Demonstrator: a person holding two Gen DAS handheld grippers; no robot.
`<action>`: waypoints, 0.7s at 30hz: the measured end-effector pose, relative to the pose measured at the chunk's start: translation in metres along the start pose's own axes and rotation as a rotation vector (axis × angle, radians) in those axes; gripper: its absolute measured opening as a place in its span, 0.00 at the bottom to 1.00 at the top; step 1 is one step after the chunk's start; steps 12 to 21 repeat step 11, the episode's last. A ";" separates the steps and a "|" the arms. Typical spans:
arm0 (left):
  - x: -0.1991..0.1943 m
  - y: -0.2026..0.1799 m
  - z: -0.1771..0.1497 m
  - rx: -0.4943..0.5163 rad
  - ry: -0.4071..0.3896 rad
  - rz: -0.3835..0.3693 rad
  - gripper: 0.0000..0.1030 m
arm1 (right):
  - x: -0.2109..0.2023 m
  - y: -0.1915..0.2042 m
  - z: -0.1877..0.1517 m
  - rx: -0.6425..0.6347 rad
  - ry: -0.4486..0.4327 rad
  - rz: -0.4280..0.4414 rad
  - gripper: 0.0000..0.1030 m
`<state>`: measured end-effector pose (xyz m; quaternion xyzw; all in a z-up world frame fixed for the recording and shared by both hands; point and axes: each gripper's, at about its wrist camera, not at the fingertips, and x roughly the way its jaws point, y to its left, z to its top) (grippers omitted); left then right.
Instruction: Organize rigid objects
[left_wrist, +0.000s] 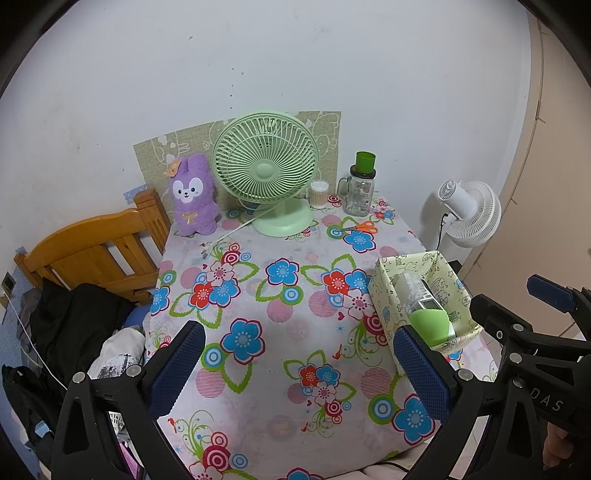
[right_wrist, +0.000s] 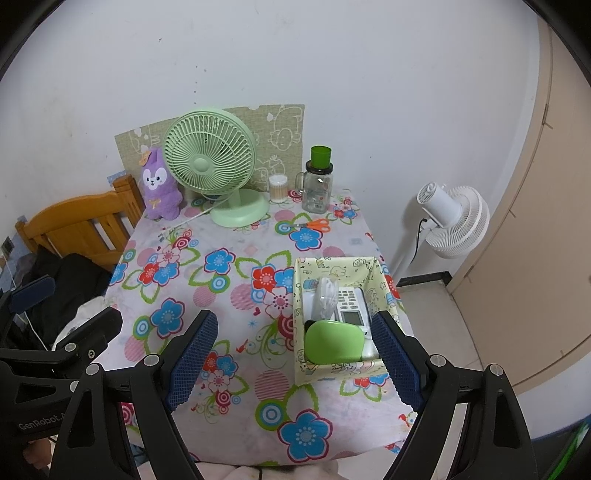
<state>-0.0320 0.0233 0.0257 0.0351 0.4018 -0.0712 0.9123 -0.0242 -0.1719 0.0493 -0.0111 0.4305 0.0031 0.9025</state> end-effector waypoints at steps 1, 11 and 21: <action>0.000 0.001 -0.001 0.001 0.001 -0.001 1.00 | 0.000 -0.001 0.000 0.000 0.003 0.000 0.85; 0.008 0.014 0.001 -0.006 0.024 -0.024 1.00 | 0.006 0.005 0.001 -0.009 0.028 -0.012 0.85; 0.008 0.014 0.001 -0.006 0.024 -0.024 1.00 | 0.006 0.005 0.001 -0.009 0.028 -0.012 0.85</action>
